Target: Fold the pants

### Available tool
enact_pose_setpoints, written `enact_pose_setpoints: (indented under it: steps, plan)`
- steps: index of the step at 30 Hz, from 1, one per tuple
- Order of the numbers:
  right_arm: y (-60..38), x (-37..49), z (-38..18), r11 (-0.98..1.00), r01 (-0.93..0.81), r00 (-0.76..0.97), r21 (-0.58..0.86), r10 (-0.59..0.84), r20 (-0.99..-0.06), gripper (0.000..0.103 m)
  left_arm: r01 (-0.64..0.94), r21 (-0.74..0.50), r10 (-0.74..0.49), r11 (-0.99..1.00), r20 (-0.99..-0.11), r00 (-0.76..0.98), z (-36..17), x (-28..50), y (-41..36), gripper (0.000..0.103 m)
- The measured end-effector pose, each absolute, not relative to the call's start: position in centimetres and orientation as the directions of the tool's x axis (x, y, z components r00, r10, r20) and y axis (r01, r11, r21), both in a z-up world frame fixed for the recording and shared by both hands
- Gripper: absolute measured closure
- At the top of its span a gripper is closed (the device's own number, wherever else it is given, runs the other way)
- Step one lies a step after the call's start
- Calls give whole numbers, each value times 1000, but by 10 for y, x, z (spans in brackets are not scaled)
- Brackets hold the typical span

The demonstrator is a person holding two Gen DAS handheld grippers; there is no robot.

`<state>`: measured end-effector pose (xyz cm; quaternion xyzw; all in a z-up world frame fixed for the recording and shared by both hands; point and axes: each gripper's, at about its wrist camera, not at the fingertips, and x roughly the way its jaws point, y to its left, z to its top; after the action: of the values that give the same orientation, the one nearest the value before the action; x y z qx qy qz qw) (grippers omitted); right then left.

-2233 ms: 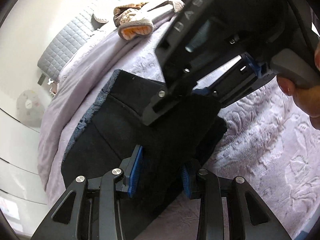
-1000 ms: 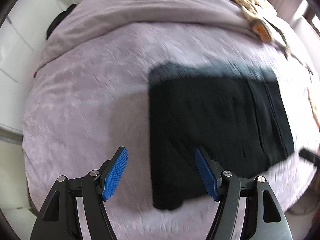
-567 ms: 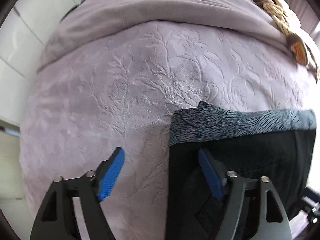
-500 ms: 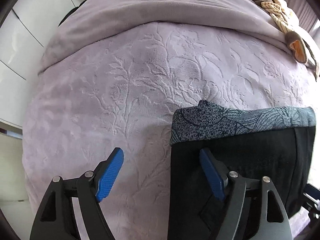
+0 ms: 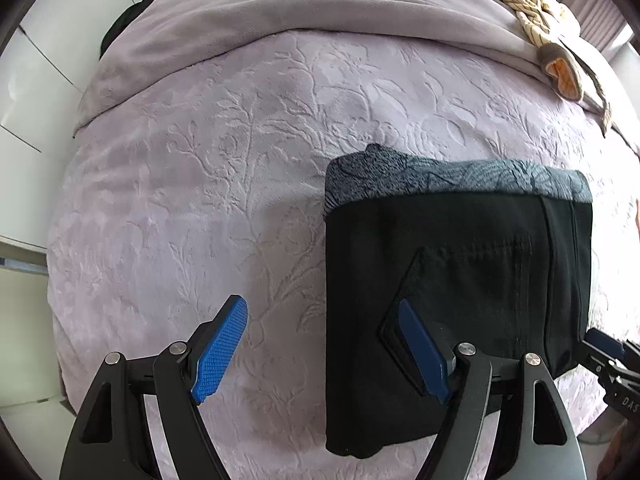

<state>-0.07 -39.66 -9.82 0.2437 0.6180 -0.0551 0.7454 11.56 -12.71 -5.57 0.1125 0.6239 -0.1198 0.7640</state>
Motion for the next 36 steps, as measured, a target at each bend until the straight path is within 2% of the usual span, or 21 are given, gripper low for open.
enact_pose_setpoints:
  steps: [5,7,14,18,32,36]
  plan:
    - [-393,1,-97,880,379,226,288,214,-950,46,338,13,-55,941,-980,190,-57,110,-128,21]
    - [-394,2,-97,880,377,224,290,217,-950,46,341,20,-45,940,-982,183,-59,108,-128,2]
    - [-393,-1,-94,881,369,223,297,226,-948,37,350,18,-42,936,-986,162,-65,100,-128,2]
    - [-393,-5,-91,886,356,223,298,229,-947,25,363,10,-44,932,-989,141,-68,96,-129,2]
    - [-417,-21,-101,827,412,231,383,312,-922,22,361,-61,-92,931,-993,69,-81,92,-126,2]
    - [-423,-21,-108,796,435,246,422,346,-905,15,338,-106,-123,935,-992,29,-87,98,-120,2]
